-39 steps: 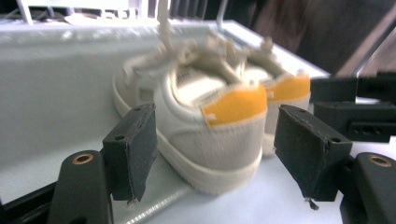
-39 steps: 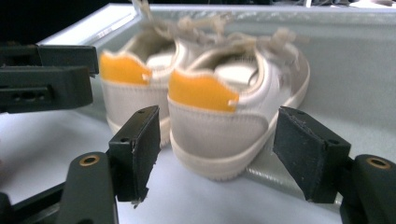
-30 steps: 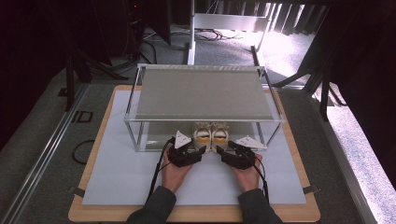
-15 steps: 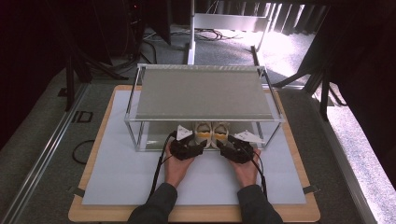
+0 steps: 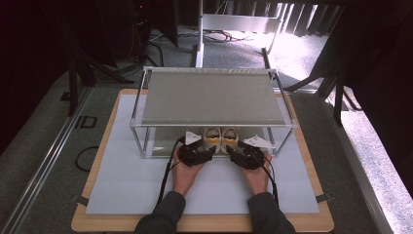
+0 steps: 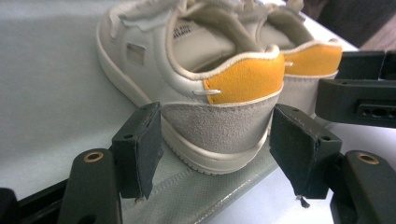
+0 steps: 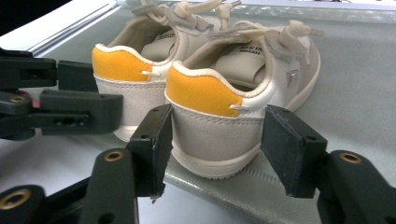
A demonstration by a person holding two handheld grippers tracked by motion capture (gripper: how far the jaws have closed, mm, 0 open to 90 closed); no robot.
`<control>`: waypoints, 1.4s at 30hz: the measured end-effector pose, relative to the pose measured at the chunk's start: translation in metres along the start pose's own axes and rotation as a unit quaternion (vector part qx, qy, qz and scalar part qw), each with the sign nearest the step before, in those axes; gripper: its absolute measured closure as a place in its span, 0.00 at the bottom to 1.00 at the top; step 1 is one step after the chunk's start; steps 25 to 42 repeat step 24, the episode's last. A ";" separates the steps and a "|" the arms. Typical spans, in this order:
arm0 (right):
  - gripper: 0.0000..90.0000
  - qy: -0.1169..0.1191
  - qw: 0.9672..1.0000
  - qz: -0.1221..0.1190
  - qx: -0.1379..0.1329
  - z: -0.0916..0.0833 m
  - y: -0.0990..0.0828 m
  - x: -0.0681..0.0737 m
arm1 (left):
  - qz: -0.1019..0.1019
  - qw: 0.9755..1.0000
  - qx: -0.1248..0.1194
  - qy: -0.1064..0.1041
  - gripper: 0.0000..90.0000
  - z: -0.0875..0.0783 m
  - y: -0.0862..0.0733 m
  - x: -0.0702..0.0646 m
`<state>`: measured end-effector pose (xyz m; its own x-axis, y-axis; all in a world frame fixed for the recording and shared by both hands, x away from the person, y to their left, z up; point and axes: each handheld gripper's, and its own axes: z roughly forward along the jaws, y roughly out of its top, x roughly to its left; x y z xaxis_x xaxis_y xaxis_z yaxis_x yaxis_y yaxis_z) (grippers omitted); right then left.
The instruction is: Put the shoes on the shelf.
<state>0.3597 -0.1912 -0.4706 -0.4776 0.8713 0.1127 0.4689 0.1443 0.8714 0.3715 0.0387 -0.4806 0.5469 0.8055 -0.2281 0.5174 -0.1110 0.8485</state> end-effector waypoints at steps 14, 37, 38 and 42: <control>0.46 0.019 1.000 -0.008 0.005 -0.030 -0.006 0.008 | -0.006 0.999 0.001 -0.035 0.39 -0.046 -0.012 0.000; 0.45 0.022 0.999 -0.015 0.027 -0.052 -0.023 0.010 | 0.010 0.999 0.021 -0.035 0.39 -0.071 -0.034 0.000; 0.45 0.022 0.999 -0.015 0.027 -0.052 -0.023 0.010 | 0.010 0.999 0.021 -0.035 0.39 -0.071 -0.034 0.000; 0.45 0.022 0.999 -0.015 0.027 -0.052 -0.023 0.010 | 0.010 0.999 0.021 -0.035 0.39 -0.071 -0.034 0.000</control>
